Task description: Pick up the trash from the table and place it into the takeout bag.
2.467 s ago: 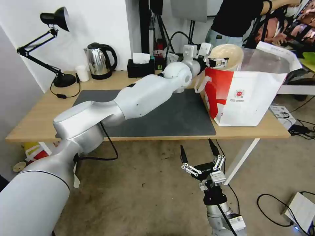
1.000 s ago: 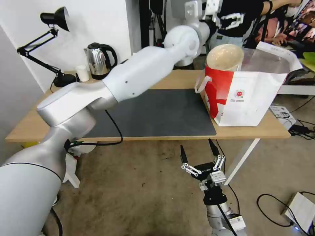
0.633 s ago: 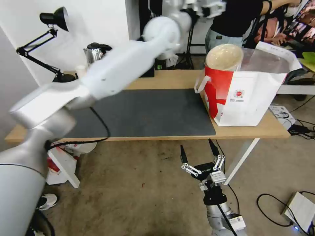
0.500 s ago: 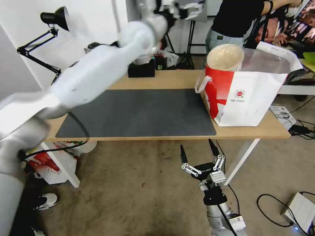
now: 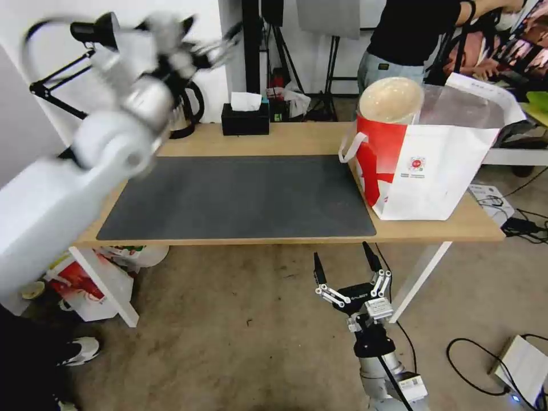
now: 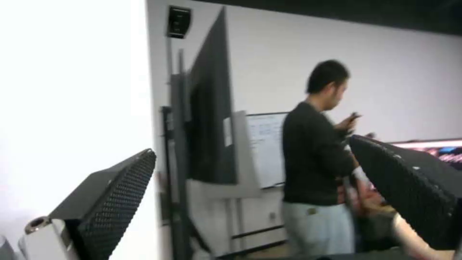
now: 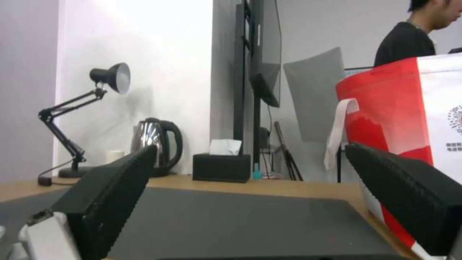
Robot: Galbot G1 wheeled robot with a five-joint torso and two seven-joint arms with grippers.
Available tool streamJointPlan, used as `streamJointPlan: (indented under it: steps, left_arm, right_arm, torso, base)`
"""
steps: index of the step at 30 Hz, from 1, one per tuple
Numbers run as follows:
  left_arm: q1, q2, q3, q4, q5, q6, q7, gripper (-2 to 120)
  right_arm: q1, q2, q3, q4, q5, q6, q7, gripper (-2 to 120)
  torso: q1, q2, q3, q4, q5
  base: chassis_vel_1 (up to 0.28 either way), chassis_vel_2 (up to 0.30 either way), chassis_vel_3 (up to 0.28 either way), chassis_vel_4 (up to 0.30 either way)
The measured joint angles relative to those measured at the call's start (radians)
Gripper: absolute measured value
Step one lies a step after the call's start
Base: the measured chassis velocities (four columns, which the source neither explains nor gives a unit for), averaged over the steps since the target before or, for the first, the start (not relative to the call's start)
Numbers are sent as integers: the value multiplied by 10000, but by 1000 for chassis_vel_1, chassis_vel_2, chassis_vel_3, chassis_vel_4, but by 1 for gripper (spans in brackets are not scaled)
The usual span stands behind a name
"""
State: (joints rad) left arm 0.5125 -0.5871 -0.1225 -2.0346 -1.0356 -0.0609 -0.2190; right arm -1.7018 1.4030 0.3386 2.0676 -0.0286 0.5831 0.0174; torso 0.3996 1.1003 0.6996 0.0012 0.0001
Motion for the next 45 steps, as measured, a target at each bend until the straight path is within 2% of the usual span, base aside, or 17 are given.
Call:
streamJointPlan:
  steps: [1,2,3,4,7,8,11,12,14,15,18,19,23,24,27,35,45]
  left_arm:
    - [900,-81,-672,-227,571,-187,10,100]
    - [1429,-216,-1112,-434,911,-281,12,100]
    - [1429,-216,-1112,-434,911,-281,12,100]
    - [2080,-415,-1647,-726,1293,-364,8,100]
    - [4192,-1247,-3139,-1457,2920,-763,153,100]
    - [4192,-1247,-3139,-1457,2920,-763,153,100]
    - [6431,-2609,-4293,-2041,4314,-1425,520,100]
    - [6431,-2609,-4293,-2041,4314,-1425,520,100]
    - [7764,-3858,-4767,-2405,5155,-1983,784,100]
    - [7764,-3858,-4767,-2405,5155,-1983,784,100]
    - [9013,-5535,-4935,-2691,6155,-2599,1010,100]
    - [9013,-5535,-4935,-2691,6155,-2599,1010,100]
    - [9997,-7212,-4802,-2649,7751,-3523,1175,100]
    - [9997,-7212,-4802,-2649,7751,-3523,1175,100]
    - [10583,-8065,-4641,-2531,8423,-4004,1293,100]
    - [11639,-9002,-4374,-1965,8991,-4832,1344,100]
    - [12052,-9492,-3817,-744,9456,-5445,1345,100]
  right_arm:
    - [-1,-3,1,0,0,0,0,100]
    - [-1,0,-1,1,0,0,0,100]
    - [-1,0,-1,1,0,0,0,100]
    - [-1,3,0,0,0,0,0,100]
    - [0,-4,4,1,0,0,0,100]
    - [0,-4,4,1,0,0,0,100]
    - [-1,1,1,1,0,0,0,100]
    - [-1,1,1,1,0,0,0,100]
    - [-1,0,2,1,1,0,0,100]
    - [-1,0,2,1,1,0,0,100]
    - [-2,2,1,0,0,0,0,100]
    - [-2,2,1,0,0,0,0,100]
    - [-1,0,0,1,0,0,-1,100]
    - [-1,0,0,1,0,0,-1,100]
    - [-1,-4,0,1,0,0,0,100]
    - [-1,0,1,1,0,0,0,100]
    - [-1,0,1,1,0,0,0,100]
  torso:
    - [2,0,1,-5,-15]
    - [1,0,1,-13,-2]
    - [1,0,1,-13,-2]
    - [3,0,1,-23,3]
    - [4,0,2,-17,2]
    - [4,0,2,-17,2]
    - [3,-1,2,-9,-4]
    - [3,-1,2,-9,-4]
    - [3,-1,2,-10,-1]
    - [3,-1,2,-10,-1]
    - [2,-1,2,-12,2]
    - [2,-1,2,-12,2]
    - [3,-2,2,-12,2]
    - [3,-2,2,-12,2]
    - [4,-1,2,-12,0]
    - [4,-1,3,-11,1]
    - [4,-3,4,-12,-1]
  base:
    - [0,0,0,0]
    - [0,0,0,0]
    - [0,0,0,0]
    - [0,0,0,0]
    - [0,0,0,0]
    - [0,0,0,0]
    - [0,0,0,0]
    - [0,0,0,0]
    - [0,0,0,0]
    - [0,0,0,0]
    - [0,0,0,0]
    - [0,0,0,0]
    - [0,0,0,0]
    - [0,0,0,0]
    - [0,0,0,0]
    - [0,0,0,0]
    - [0,0,0,0]
